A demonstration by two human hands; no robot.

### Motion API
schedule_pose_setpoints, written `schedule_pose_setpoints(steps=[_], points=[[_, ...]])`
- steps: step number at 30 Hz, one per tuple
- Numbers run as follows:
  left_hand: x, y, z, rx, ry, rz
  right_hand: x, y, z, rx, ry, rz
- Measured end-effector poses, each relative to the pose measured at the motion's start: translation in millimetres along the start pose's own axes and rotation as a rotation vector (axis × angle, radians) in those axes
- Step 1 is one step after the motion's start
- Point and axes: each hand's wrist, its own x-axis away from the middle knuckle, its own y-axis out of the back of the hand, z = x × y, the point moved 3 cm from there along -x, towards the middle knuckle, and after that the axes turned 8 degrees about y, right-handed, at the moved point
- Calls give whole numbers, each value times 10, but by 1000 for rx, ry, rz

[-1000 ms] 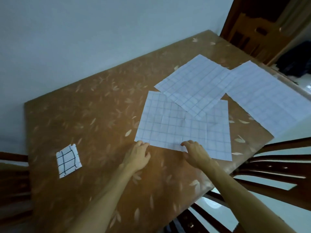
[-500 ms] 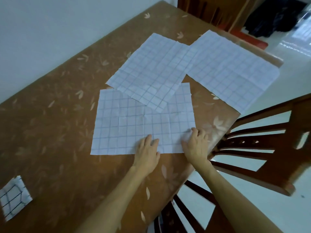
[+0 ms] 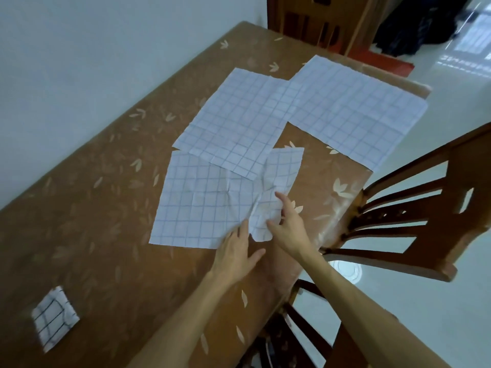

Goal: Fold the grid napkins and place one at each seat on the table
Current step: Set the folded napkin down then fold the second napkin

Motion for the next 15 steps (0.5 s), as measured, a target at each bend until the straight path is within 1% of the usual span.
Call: schedule_pose_setpoints(steps=[3, 5, 7, 9, 11, 14, 15], points=[[170, 194, 8, 92, 1, -146, 152, -75, 344, 36, 103, 74], [308, 379, 42, 137, -11, -240, 272, -120, 614, 54, 173, 92], [488, 592, 67, 176, -20, -262, 427, -137, 927, 35, 245, 89], [738, 806, 70, 246, -42, -243, 598, -163, 1249, 73, 313, 110], [1047, 1009, 75, 344, -80, -184, 746, -230, 1578, 110, 371, 165], [1477, 1308, 164, 542, -154, -39, 973, -386, 2099, 156, 471, 304], [1586, 1408, 246, 561, -156, -47, 1067, -439, 2285, 176, 515, 346]])
